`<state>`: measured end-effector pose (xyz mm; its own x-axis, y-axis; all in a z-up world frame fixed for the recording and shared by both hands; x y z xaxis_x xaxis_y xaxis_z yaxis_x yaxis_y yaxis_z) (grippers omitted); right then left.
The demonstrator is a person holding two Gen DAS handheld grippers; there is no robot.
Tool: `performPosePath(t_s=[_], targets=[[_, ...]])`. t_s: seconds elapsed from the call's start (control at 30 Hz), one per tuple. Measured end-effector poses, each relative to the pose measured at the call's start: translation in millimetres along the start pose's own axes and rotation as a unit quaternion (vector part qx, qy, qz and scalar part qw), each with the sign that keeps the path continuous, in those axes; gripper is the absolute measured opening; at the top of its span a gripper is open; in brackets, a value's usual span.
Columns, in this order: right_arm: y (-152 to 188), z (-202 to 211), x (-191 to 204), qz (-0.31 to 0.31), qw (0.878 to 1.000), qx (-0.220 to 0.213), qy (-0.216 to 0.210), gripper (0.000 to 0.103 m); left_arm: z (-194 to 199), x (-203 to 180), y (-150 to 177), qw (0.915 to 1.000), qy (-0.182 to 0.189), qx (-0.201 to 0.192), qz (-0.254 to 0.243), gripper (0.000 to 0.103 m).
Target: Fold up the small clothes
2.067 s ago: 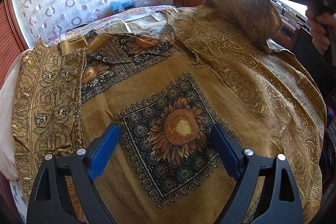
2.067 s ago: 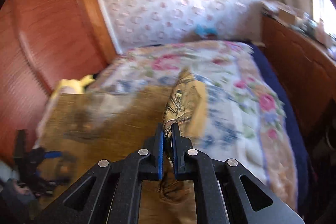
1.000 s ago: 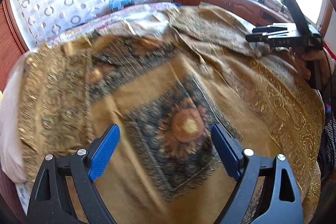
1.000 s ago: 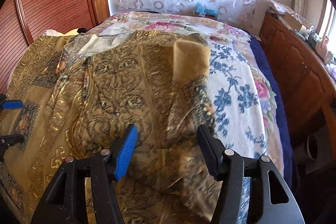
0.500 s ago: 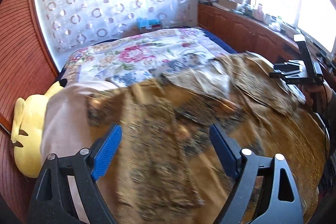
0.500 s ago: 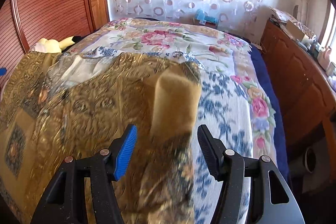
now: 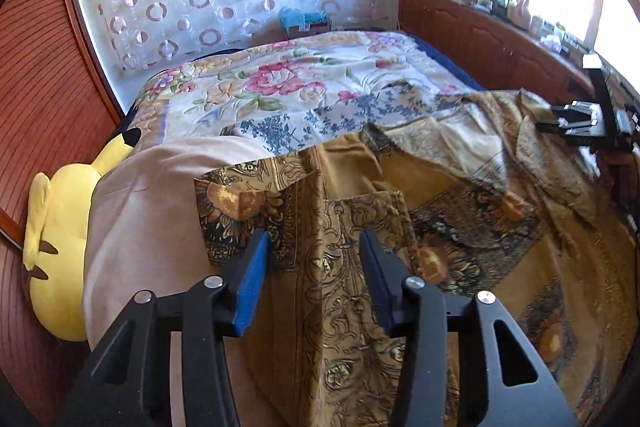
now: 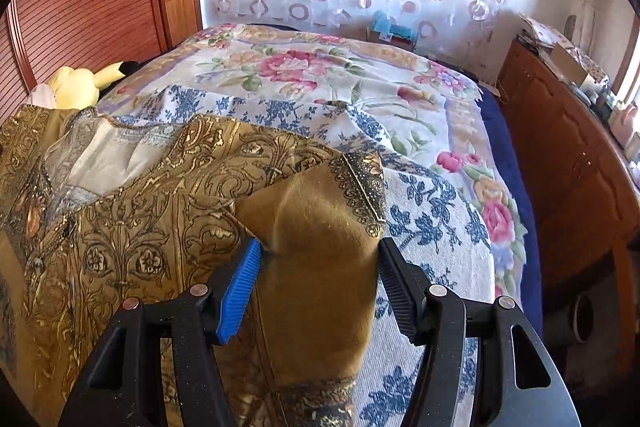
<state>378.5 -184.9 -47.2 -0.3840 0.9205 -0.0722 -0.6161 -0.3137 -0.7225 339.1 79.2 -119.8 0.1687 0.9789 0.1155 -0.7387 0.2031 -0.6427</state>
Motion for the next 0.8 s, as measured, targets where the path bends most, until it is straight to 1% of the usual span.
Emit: performPosePath(t_s=[0.07, 0.1, 0.13, 0.23, 0.33, 0.43, 0.63, 0.7, 0.8], targets=[[0, 0, -2, -0.004, 1.0, -0.003, -0.001, 0.066, -3, -1, -1, 0.9998, -0.014, 0.0, -0.011, 0.034], [0, -1, -4, -0.008, 1.0, -0.005, -0.003, 0.067, -3, 0, -2, 0.9998, -0.017, -0.002, -0.012, 0.019], [1, -1, -5, -0.013, 1.0, -0.005, -0.006, 0.068, -2, 2, -3, 0.9998, -0.019, -0.005, -0.009, 0.007], [2, -2, -8, -0.023, 1.0, -0.003, -0.014, 0.07, 15, 15, -12, 0.999, -0.028, -0.035, 0.009, 0.004], [2, -2, -8, -0.022, 1.0, -0.004, -0.01, 0.07, 33, 31, -19, 0.9974, -0.034, -0.057, 0.027, 0.004], [-1, 3, -4, -0.009, 1.0, -0.012, -0.003, 0.07, 40, 43, -20, 0.9968, -0.041, -0.061, 0.033, 0.004], [-12, 15, 5, -0.009, 0.999, -0.037, -0.016, 0.07, 38, 57, -17, 0.996, -0.048, -0.057, 0.049, 0.004], [-13, 11, 9, -0.006, 0.999, -0.028, -0.02, 0.07, 32, 58, -15, 0.9961, -0.048, -0.053, 0.051, 0.004], [-12, 0, 7, -0.005, 1.0, -0.004, 0.0, 0.07, 26, 57, -13, 0.9964, -0.048, -0.047, 0.053, 0.004]])
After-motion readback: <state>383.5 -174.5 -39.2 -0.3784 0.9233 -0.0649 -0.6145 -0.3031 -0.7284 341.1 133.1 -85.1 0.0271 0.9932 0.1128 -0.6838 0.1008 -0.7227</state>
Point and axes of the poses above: each gripper's, at about its wrist camera, not at the fingertips, and z roughly against the way its jaws point, x to its left, y to its underside, the point moved 8 cm from there along -z, roughly the way its jaws point, and after that the axes turned 5 degrees about -y, right-handed, at the moved point
